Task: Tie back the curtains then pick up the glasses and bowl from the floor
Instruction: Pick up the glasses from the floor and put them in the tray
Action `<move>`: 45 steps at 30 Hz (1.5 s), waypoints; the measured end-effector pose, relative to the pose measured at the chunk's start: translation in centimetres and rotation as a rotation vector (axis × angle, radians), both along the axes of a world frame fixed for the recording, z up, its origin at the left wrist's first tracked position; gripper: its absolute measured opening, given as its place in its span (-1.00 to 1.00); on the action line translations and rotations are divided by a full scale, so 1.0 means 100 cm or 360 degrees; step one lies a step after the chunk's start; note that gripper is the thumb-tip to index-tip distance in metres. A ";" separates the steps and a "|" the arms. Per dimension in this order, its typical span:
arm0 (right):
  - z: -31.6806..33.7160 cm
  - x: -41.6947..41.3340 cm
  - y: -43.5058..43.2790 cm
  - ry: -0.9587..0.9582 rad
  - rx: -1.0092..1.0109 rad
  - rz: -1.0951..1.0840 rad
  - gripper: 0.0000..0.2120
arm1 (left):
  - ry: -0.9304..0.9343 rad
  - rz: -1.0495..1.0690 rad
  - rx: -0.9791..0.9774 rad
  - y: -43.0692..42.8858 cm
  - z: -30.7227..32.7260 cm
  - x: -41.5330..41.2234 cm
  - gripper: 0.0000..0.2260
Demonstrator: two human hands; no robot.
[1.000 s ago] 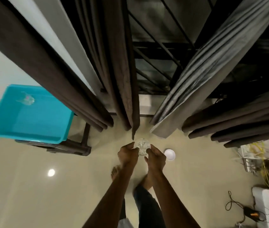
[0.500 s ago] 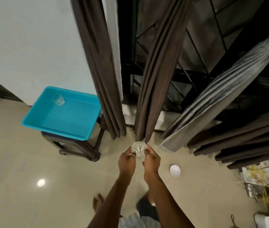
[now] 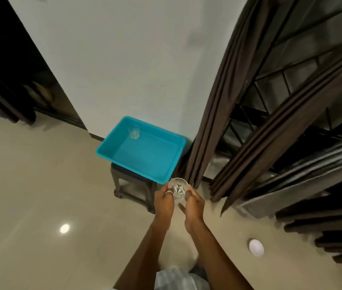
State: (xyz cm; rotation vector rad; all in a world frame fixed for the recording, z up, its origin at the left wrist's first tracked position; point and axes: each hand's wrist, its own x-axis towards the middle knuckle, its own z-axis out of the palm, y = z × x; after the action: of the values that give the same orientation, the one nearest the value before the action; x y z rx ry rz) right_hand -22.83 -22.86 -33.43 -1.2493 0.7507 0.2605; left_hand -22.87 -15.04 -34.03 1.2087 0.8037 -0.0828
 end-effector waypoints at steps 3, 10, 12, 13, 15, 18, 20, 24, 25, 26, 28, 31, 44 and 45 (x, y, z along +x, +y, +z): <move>0.007 0.015 0.027 -0.0020 0.0007 0.0073 -0.79 | -0.0043 0.0019 0.0097 0.028 0.000 0.005 -0.79; 0.011 0.070 0.059 -0.0036 0.0001 0.0153 -0.83 | -0.0132 -0.0038 0.0281 0.061 0.006 0.056 -0.78; 0.012 0.097 0.069 -0.0036 -0.0017 0.0158 -0.82 | -0.0147 -0.0042 0.0360 0.069 0.009 0.080 -0.77; 0.012 0.111 0.075 -0.0039 -0.0028 0.0177 -0.80 | -0.0141 -0.0044 0.0400 0.075 0.009 0.093 -0.78; 0.011 0.139 0.087 -0.0046 -0.0043 0.0224 -0.78 | -0.0136 -0.0037 0.0470 0.087 0.006 0.119 -0.80; 0.008 0.174 0.102 -0.0075 -0.0112 0.0370 -0.80 | -0.0116 0.0047 0.0479 0.102 0.003 0.156 -0.78; 0.005 0.191 0.106 -0.0097 -0.0182 0.0448 -0.77 | -0.0143 0.0071 0.0478 0.107 0.001 0.175 -0.77; 0.000 0.219 0.114 -0.0047 -0.0215 0.0494 -0.69 | -0.0112 -0.0003 0.0494 0.115 -0.003 0.201 -0.78; -0.001 0.223 0.117 -0.0036 -0.0210 0.0514 -0.71 | -0.0099 -0.0017 0.0502 0.119 -0.004 0.206 -0.79; -0.002 0.227 0.121 -0.0028 -0.0199 0.0533 -0.75 | -0.0090 -0.0026 0.0510 0.125 -0.006 0.212 -0.79; -0.003 0.238 0.133 -0.0007 -0.0183 0.0544 -0.86 | -0.0050 -0.0037 0.0525 0.137 -0.009 0.225 -0.79; -0.013 0.254 0.157 0.0079 -0.0176 0.0539 -0.84 | 0.0044 -0.0083 0.0558 0.161 -0.022 0.243 -0.78; -0.078 0.350 0.244 0.0427 -0.0254 0.0307 -0.70 | 0.0339 -0.0582 0.0436 0.261 -0.099 0.338 -0.69; -0.087 0.356 0.246 0.0439 -0.0239 0.0283 -0.71 | 0.0361 -0.0616 0.0433 0.266 -0.105 0.347 -0.68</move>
State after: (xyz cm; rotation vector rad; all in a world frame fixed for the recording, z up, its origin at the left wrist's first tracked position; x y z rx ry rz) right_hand 12.79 1.70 -42.14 -1.4425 0.9089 0.5383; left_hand 11.80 11.59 -44.53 1.6238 0.7843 -0.4454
